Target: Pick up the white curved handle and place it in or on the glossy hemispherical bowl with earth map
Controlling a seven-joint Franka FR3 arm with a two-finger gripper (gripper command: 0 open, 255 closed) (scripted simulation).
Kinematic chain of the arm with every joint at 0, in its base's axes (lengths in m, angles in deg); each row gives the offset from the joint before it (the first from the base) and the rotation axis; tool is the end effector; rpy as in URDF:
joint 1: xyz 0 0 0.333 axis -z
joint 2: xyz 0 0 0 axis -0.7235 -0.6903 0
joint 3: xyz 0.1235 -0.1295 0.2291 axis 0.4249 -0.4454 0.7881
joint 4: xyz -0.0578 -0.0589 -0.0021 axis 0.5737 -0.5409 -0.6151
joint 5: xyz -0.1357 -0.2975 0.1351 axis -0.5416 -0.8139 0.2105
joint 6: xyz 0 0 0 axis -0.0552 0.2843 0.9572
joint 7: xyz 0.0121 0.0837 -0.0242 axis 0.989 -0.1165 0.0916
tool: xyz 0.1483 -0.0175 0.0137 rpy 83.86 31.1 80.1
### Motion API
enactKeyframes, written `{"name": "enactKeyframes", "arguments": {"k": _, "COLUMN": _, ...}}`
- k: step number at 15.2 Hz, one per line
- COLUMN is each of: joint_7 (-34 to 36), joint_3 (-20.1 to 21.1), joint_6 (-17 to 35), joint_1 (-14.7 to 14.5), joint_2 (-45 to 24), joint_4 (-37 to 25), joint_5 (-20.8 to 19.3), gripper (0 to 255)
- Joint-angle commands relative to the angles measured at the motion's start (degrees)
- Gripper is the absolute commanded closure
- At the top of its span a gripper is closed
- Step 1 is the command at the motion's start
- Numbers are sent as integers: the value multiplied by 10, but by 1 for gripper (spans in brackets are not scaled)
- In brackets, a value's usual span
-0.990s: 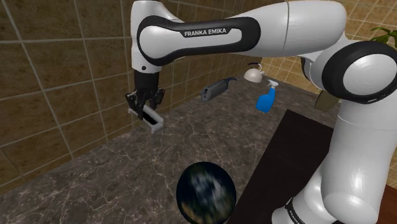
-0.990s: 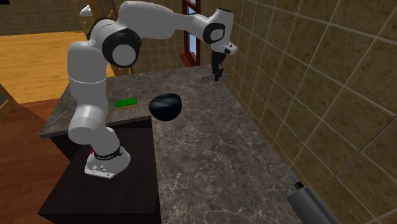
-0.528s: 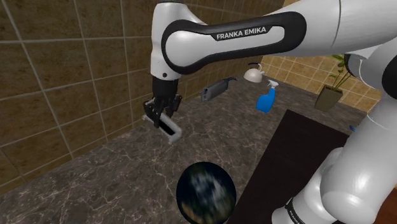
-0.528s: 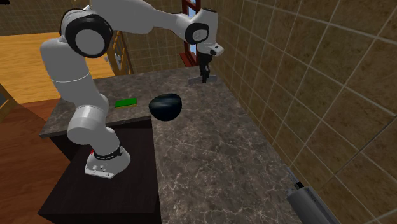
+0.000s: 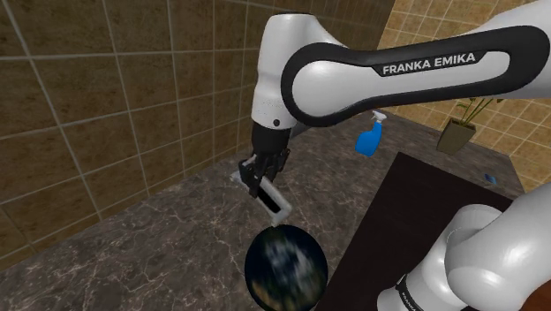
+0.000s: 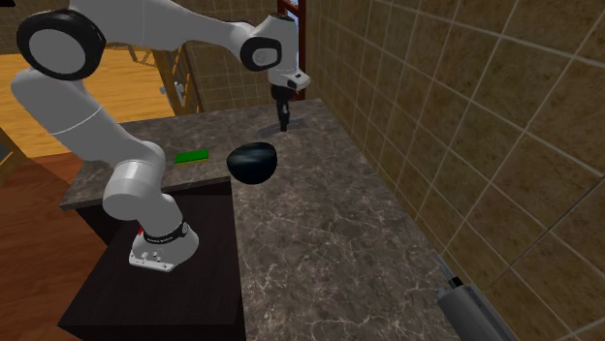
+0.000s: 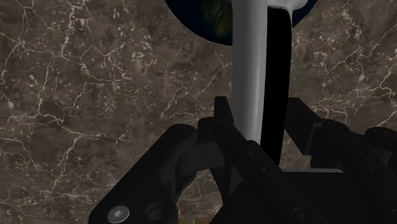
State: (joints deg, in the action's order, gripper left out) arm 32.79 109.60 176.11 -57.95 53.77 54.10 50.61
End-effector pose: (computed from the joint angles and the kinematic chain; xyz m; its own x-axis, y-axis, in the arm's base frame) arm 0.3544 0.2661 0.4301 0.9803 0.1934 -0.0409 0.1901 -0.9791 -0.0725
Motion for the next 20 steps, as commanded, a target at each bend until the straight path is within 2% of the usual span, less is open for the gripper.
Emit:
{"name": "enactKeyframes", "arguments": {"k": 1, "joint_7": -6, "joint_3": -3, "joint_6": -2, "joint_1": -9, "joint_2": 50, "joint_4": 46, "joint_5": 18, "gripper": 255}}
{"name": "enactKeyframes", "arguments": {"k": 6, "joint_7": -14, "joint_3": -15, "joint_6": -25, "joint_1": -34, "joint_2": 163, "joint_4": 135, "joint_5": 50, "gripper": 255}}
{"name": "enactKeyframes", "arguments": {"k": 20, "joint_7": -23, "joint_3": 7, "joint_6": 91, "joint_1": -38, "joint_2": 127, "joint_4": 216, "joint_5": 65, "gripper": 255}}
